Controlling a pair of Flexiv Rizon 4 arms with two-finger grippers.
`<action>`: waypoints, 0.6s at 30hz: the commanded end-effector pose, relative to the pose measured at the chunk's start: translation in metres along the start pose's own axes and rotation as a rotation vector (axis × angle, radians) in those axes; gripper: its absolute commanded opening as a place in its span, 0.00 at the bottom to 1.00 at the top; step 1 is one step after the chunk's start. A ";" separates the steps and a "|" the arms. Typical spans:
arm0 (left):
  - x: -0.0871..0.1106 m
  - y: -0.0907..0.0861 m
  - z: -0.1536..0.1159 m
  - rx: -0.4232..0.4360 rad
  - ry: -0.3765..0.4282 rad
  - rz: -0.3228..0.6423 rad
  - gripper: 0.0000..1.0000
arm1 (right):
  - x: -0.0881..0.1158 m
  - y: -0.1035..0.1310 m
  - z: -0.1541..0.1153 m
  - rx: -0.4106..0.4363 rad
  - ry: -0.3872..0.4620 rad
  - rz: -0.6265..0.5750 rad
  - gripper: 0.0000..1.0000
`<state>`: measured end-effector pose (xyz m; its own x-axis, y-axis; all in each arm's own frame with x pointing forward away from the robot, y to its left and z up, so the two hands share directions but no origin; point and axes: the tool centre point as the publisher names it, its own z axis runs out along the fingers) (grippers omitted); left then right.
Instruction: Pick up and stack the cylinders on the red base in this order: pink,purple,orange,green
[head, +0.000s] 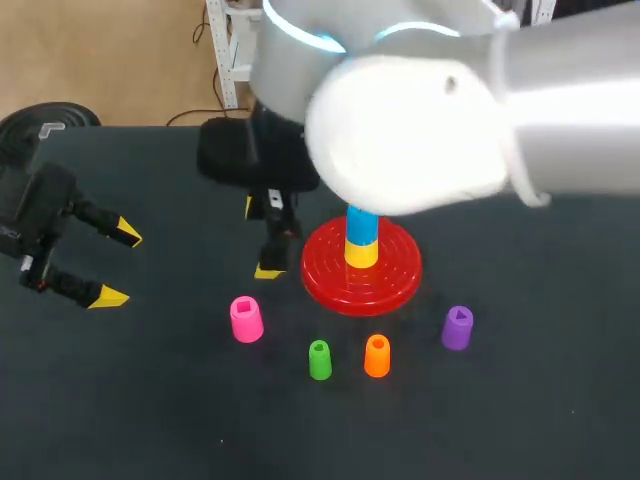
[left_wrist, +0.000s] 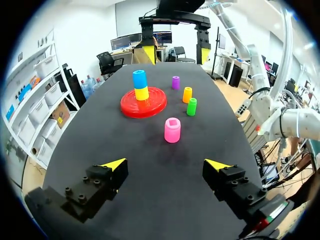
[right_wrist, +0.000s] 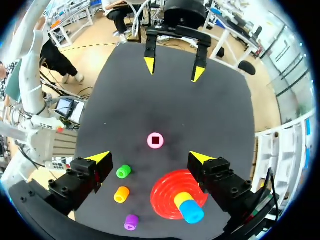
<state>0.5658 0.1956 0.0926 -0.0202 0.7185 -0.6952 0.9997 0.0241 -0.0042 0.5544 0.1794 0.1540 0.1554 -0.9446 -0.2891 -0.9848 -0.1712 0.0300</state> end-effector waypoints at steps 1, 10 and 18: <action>0.001 0.000 0.000 -0.001 -0.002 0.002 1.00 | 0.002 -0.008 -0.001 -0.138 -0.066 0.056 1.00; 0.001 0.000 0.000 -0.001 -0.002 0.002 1.00 | 0.002 -0.008 -0.001 -0.138 -0.066 0.056 1.00; 0.001 0.000 0.000 -0.001 -0.002 0.002 1.00 | -0.014 0.002 0.026 -0.017 0.066 0.067 1.00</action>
<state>0.5658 0.1955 0.0927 -0.0201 0.7185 -0.6952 0.9997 0.0239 -0.0041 0.5616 0.1856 0.1448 0.0944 -0.9588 -0.2680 -0.9806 -0.1360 0.1414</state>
